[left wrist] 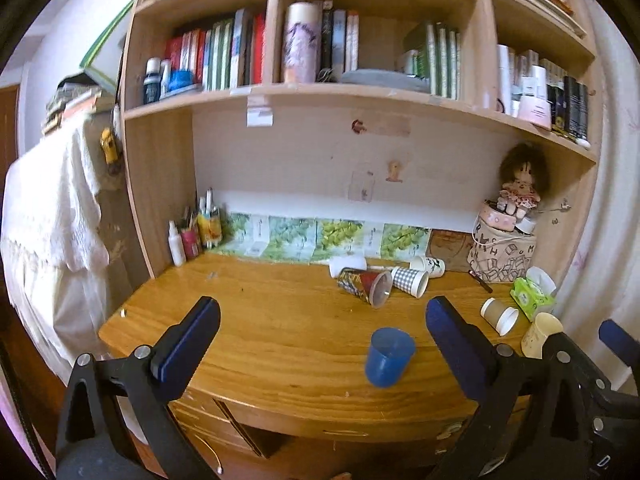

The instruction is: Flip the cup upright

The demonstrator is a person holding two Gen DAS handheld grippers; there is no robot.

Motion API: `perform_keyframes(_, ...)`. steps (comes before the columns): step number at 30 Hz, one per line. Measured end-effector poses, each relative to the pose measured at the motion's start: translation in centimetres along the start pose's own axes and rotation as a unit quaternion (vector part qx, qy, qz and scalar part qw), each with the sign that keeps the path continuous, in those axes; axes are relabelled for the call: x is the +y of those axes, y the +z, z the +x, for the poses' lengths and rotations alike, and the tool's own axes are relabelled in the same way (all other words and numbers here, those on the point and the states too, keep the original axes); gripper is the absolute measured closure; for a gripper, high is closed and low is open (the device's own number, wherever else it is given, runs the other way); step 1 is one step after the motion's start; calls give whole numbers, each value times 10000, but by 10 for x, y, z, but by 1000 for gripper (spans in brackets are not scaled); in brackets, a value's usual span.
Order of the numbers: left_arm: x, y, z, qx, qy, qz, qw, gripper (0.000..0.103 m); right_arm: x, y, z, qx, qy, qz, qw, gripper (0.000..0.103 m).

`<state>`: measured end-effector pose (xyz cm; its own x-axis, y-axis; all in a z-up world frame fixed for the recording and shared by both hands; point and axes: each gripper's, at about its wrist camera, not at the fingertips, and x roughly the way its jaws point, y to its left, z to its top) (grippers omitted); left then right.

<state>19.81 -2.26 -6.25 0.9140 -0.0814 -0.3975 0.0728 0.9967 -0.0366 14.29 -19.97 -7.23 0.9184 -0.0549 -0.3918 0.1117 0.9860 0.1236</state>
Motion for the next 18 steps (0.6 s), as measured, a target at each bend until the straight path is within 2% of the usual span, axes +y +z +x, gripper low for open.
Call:
perform_keyframes(10, -8, 3, -6, -205, 7, 154, 9997, 0, -8, 2, -5, -204, -190, 129, 9995, 1)
perform_keyframes(18, -11, 4, -5, -332, -69, 192, 9992, 0, -9, 4, 0, -256, -132, 123, 9995, 1)
